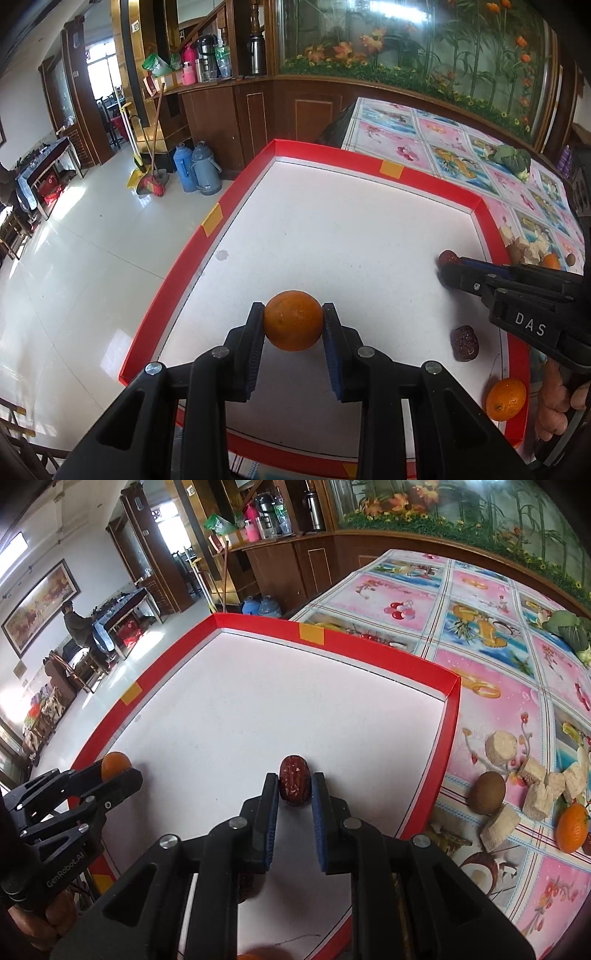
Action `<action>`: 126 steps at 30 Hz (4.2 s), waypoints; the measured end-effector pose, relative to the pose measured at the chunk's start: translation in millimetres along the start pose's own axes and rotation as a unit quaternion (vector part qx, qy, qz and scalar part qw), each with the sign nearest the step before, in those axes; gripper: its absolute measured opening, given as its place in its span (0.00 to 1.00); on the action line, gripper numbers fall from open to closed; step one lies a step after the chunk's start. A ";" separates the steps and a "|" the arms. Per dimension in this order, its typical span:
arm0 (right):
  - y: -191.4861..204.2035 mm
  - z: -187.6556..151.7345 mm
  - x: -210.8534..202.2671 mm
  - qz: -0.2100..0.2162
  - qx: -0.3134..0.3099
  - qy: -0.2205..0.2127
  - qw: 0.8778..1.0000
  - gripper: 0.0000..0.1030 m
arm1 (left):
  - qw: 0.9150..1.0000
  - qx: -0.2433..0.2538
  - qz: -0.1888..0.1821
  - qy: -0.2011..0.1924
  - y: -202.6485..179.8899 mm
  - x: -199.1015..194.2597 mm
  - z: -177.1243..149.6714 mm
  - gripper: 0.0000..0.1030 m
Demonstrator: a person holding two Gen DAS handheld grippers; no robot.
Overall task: Organize fruits
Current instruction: 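Carry both into the tray and open left tool while right tool releases its date, then grasp a mandarin with right tool while left tool returns to the table, then grasp a tan cube with left tool while right tool holds the mandarin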
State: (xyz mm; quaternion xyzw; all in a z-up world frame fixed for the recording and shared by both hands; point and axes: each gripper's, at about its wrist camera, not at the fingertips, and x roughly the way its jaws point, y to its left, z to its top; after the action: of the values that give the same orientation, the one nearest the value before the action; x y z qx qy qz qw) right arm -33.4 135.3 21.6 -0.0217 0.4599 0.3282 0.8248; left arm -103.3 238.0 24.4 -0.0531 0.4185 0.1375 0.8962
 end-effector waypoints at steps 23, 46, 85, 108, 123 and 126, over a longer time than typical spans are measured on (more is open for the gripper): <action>-111.5 -8.3 -85.5 -0.017 0.078 -0.081 0.994 0.21 | 0.999 0.036 0.029 -0.013 -55.2 -22.4 8.8 0.75; -191.5 -38.2 -113.7 -0.028 0.111 -0.052 0.992 0.28 | 0.988 0.147 -0.051 -0.004 -172.5 -35.1 3.9 0.75; -215.8 -39.0 -125.4 -0.080 0.179 -0.079 0.977 0.36 | 0.984 0.122 -0.111 0.063 -221.6 12.7 17.7 0.46; -213.4 -39.5 -128.5 -0.077 0.183 -0.084 0.977 0.36 | 0.983 0.120 -0.127 0.055 -230.3 26.0 17.2 0.14; -213.9 -39.6 -125.9 -0.077 0.185 -0.080 0.976 0.36 | 0.986 0.117 -0.109 0.053 -231.9 31.4 22.1 0.32; -213.3 -40.3 -123.7 -0.078 0.184 -0.078 0.977 0.36 | 0.986 0.118 -0.110 0.051 -233.4 32.9 23.9 0.32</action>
State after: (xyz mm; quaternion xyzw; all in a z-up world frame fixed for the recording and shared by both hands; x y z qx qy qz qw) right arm 11.7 -110.0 37.2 0.1198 0.4437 0.1735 0.8710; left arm 2.3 26.4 10.0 0.0002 0.4684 -0.0148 0.8834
